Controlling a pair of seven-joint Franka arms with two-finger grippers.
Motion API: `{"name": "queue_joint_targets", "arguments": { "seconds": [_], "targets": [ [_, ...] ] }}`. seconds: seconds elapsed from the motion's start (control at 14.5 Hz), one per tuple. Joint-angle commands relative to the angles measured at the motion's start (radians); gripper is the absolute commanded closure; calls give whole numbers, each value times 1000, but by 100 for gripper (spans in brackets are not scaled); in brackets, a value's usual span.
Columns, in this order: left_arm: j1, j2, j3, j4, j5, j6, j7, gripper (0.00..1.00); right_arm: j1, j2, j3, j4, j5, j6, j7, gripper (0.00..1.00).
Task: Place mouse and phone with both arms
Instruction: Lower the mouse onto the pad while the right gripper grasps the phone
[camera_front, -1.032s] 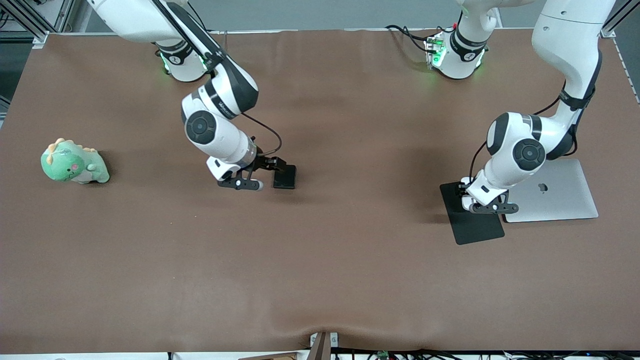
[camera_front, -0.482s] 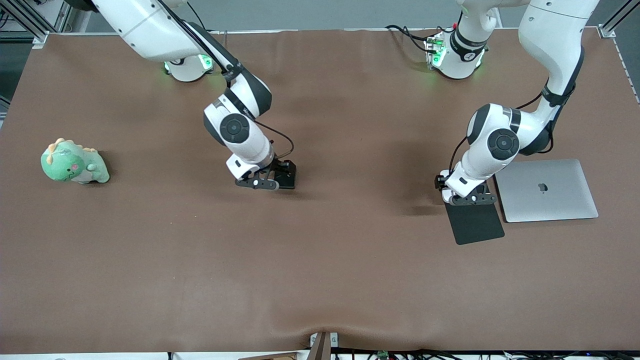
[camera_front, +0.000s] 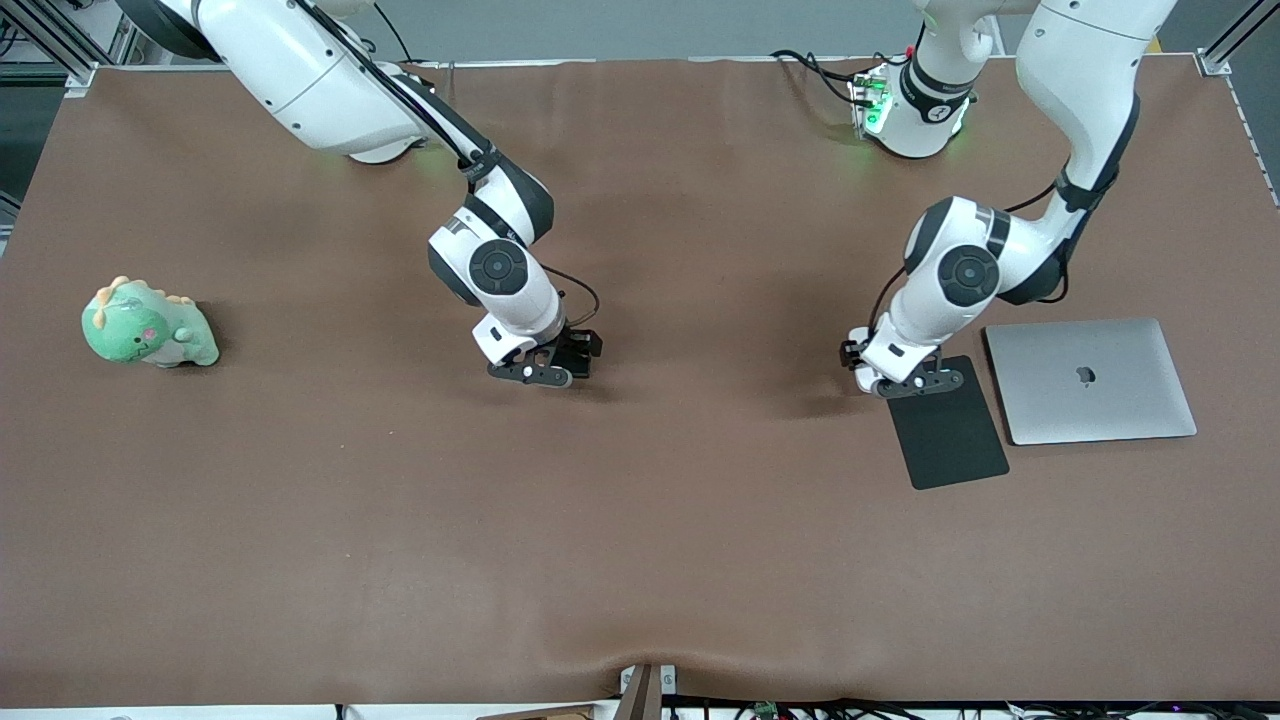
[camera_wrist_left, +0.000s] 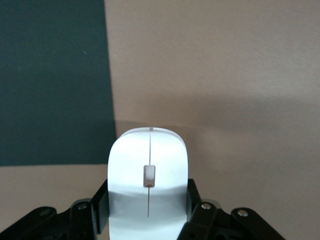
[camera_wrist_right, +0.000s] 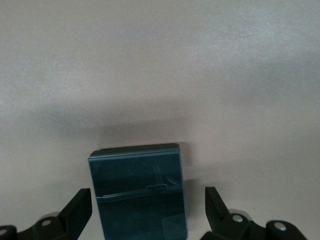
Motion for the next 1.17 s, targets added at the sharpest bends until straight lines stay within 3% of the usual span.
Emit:
{"name": "queue_joint_targets", "arguments": {
  "seconds": [0.0, 0.28, 0.34, 0.41, 0.55, 0.62, 0.69, 0.89, 1.1],
  "targets": [
    [6, -29, -24, -33, 22, 21, -75, 100, 14, 44, 6, 43, -94, -5, 94, 0],
    [-54, -19, -27, -31, 22, 26, -172, 100, 14, 55, 8, 44, -131, -11, 112, 2],
    [-58, -19, -27, -31, 22, 26, -176, 100, 12, 55, 12, 44, -131, -14, 108, 12],
    [-57, -23, -27, -31, 25, 24, -173, 100, 9, 53, 14, 44, -131, -17, 100, 48],
    [-39, -18, -20, -23, 104, 24, -158, 100, 2, 52, 31, 61, -127, -39, 103, 84],
    [-5, -4, -18, -10, 167, 24, -157, 100, -5, 50, 37, 79, -122, -80, 105, 94],
    [33, 8, -20, 4, 221, 24, -154, 100, -5, 50, 39, 102, -118, -133, 109, 100],
    [112, 19, -20, 20, 344, 24, -123, 100, -9, 43, 42, 141, -116, -213, 109, 100],
    [184, 39, -23, 50, 358, 26, 13, 100, -128, 21, 130, 132, -96, -232, 148, 100]
  ]
}}
